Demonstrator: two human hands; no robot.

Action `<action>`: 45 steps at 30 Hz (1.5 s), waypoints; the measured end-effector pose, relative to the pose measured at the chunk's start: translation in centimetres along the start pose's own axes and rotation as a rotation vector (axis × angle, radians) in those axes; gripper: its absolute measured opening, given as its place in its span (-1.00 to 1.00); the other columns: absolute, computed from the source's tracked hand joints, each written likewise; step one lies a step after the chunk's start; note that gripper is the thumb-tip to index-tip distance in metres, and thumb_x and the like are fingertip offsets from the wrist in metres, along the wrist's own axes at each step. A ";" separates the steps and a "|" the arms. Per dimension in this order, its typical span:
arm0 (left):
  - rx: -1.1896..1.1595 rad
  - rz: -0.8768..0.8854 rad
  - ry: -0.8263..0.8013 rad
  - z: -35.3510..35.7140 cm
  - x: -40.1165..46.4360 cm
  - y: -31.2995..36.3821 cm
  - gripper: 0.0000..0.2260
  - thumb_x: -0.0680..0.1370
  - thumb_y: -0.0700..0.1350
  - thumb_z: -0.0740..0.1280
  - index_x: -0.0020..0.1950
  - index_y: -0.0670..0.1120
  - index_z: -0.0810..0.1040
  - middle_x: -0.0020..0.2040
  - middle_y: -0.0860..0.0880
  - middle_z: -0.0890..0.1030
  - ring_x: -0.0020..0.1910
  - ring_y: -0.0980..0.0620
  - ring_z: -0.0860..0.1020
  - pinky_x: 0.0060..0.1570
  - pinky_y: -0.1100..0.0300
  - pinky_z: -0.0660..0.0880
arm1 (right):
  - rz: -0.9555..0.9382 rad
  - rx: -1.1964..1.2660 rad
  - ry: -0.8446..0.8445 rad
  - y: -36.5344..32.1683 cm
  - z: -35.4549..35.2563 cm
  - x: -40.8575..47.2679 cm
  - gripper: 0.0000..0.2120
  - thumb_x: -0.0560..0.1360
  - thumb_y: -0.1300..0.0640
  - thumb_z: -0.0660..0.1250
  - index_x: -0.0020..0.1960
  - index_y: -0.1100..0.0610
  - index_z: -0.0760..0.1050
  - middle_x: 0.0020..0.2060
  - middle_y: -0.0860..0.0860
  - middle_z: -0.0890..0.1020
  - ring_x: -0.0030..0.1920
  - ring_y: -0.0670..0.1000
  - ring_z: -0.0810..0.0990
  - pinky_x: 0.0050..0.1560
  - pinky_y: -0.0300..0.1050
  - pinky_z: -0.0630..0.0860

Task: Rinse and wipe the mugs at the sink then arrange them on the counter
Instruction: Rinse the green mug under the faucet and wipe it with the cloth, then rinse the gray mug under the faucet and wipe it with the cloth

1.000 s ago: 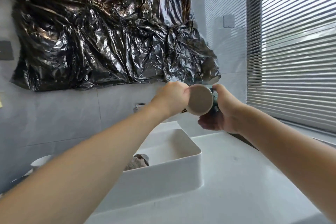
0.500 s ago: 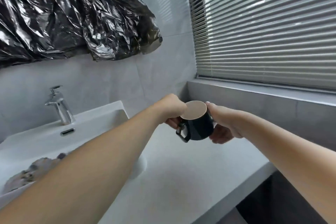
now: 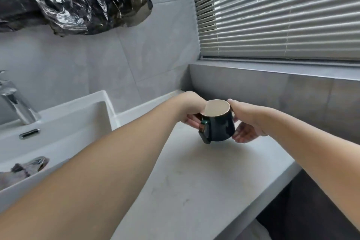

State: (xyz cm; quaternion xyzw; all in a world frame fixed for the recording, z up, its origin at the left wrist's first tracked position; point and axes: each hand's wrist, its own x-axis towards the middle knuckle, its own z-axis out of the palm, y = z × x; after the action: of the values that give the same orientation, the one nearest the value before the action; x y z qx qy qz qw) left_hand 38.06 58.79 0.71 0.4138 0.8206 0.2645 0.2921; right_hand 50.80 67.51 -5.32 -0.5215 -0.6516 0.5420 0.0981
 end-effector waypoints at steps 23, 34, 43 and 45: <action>0.090 0.252 0.370 -4.1 -2.6 -2.2 -0.78 0.55 0.01 0.22 -0.13 -0.12 0.53 -0.17 -0.12 0.62 -0.20 -0.14 0.57 -0.05 0.04 0.56 | -0.432 -0.186 0.607 -2.8 0.4 -5.5 -0.66 0.61 -0.04 0.08 0.19 0.22 0.33 0.19 0.22 0.46 0.19 0.27 0.45 0.03 0.02 0.32; 0.155 0.260 0.904 -22.5 -20.6 -9.1 -0.80 0.56 -0.08 0.24 -0.04 -0.12 0.65 -0.04 -0.11 0.68 -0.01 -0.15 0.58 -0.09 0.15 0.46 | -0.928 -0.273 0.315 -15.5 15.2 -21.2 -0.50 0.60 0.04 0.21 0.51 0.16 0.30 0.46 0.12 0.39 0.43 0.09 0.36 0.38 -0.11 0.29; 0.182 0.052 1.124 -37.7 -35.3 -25.0 -0.78 0.49 -0.13 0.18 -0.21 -0.15 0.59 -0.24 -0.10 0.63 -0.21 -0.15 0.52 -0.30 0.15 0.43 | -1.116 -0.282 0.069 -24.3 35.3 -31.3 -0.53 0.60 0.05 0.20 0.47 0.15 0.33 0.42 0.11 0.44 0.43 0.10 0.36 0.24 -0.10 0.35; 0.174 -0.008 1.156 -39.8 -37.5 -29.3 -0.80 0.49 -0.14 0.18 -0.20 -0.14 0.58 -0.22 -0.15 0.63 -0.20 -0.19 0.53 -0.23 0.09 0.47 | -1.115 -0.257 -0.020 -25.5 40.5 -32.6 -0.54 0.59 0.07 0.20 0.47 0.16 0.35 0.40 0.11 0.46 0.35 0.10 0.44 0.13 -0.11 0.39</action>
State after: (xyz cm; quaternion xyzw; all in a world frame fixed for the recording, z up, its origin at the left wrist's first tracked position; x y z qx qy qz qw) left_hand 13.14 4.75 18.13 0.2214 0.8671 0.3780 -0.2372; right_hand 22.29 20.76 13.66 -0.1017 -0.8897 0.3298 0.2989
